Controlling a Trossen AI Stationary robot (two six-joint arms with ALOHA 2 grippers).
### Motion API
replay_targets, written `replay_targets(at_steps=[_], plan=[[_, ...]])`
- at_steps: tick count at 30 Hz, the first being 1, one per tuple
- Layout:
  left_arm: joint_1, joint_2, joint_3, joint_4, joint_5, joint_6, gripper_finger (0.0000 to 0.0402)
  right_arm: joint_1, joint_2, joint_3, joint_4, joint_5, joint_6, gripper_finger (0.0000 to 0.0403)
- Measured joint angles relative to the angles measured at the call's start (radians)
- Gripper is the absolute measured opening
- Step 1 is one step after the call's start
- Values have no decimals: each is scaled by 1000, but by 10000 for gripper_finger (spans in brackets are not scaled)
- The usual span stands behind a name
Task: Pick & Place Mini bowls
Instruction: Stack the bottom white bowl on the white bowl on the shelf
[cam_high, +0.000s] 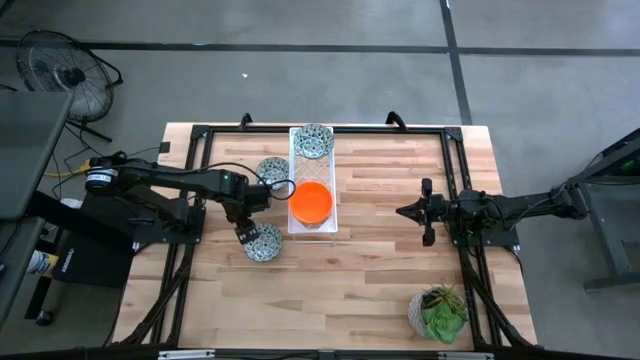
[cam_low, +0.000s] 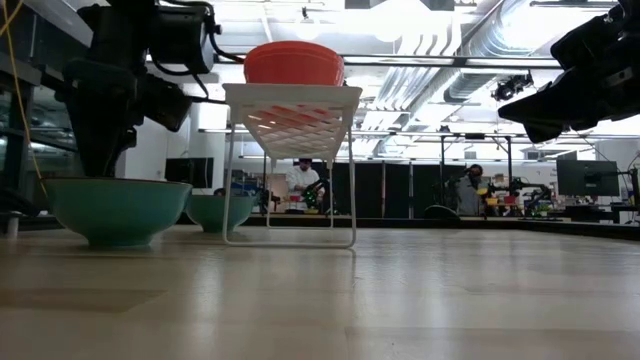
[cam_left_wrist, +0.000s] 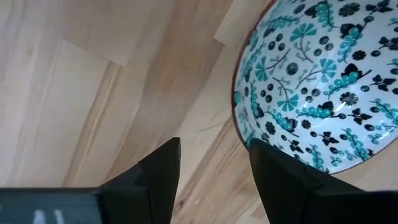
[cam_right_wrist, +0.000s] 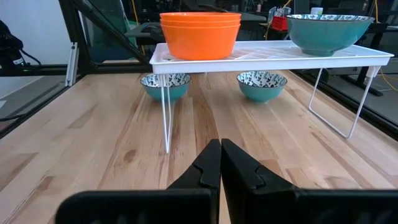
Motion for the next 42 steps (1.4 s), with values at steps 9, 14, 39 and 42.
replay_targets(at_steps=[9, 14, 39, 42], plan=[[0, 0, 0, 36, 0, -6, 188, 0, 0, 0, 0, 0, 0, 0], [-19, 0, 0, 38, 0, -32, 188, 0, 0, 0, 0, 0, 0, 0], [-116, 105, -1, 68, -45, -94, 166, 0, 0, 0, 0, 0, 0, 0], [-116, 136, -1, 66, -35, -70, 146, 0, 0, 0, -1, 0, 0, 0]])
